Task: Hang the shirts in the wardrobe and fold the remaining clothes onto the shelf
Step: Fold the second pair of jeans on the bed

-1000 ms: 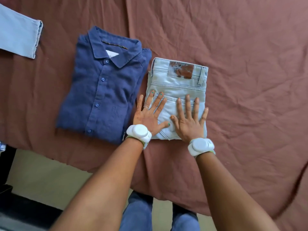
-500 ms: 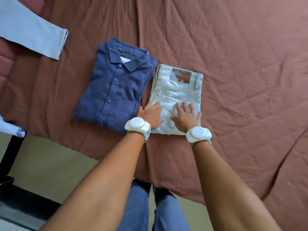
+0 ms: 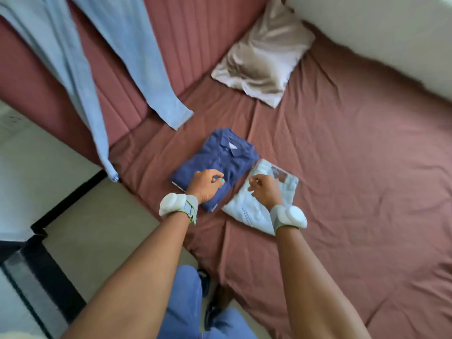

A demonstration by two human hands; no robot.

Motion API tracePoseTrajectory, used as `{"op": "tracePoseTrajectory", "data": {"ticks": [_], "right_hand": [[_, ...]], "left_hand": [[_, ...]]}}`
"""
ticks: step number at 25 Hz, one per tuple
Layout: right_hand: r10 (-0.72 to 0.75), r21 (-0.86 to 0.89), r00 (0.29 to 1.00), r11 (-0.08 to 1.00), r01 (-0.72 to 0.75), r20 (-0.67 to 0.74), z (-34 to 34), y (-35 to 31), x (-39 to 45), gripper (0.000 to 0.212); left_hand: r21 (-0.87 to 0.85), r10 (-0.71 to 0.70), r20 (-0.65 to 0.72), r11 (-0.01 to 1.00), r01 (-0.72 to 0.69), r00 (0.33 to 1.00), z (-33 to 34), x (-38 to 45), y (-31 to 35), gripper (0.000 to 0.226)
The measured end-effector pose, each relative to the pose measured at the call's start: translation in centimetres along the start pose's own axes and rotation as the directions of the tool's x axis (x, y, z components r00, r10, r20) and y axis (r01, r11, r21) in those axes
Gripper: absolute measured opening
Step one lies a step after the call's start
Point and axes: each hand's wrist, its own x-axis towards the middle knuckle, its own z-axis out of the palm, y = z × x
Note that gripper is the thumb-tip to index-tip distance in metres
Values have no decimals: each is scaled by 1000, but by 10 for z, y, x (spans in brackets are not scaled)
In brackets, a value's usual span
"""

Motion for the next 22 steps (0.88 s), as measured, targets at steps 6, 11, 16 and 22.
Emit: {"op": "tracePoseTrajectory", "data": {"ticks": [6, 11, 16, 22], "right_hand": [[-255, 78, 967, 964, 253, 14, -8, -167, -2, 22], [-480, 170, 877, 867, 469, 27, 20, -305, 28, 15], [-625, 267, 780, 758, 594, 38, 73, -454, 96, 11], [-724, 92, 690, 687, 721, -8, 127, -591, 160, 19]], "left_hand": [[-258, 40, -374, 955, -145, 927, -147, -22, 35, 23], [-267, 33, -592, 935, -234, 805, -278, -9, 35, 20], [-231, 47, -708, 927, -294, 704, -435, 56, 17, 14], [-170, -259, -827, 961, 217, 500, -577, 132, 2, 37]]}}
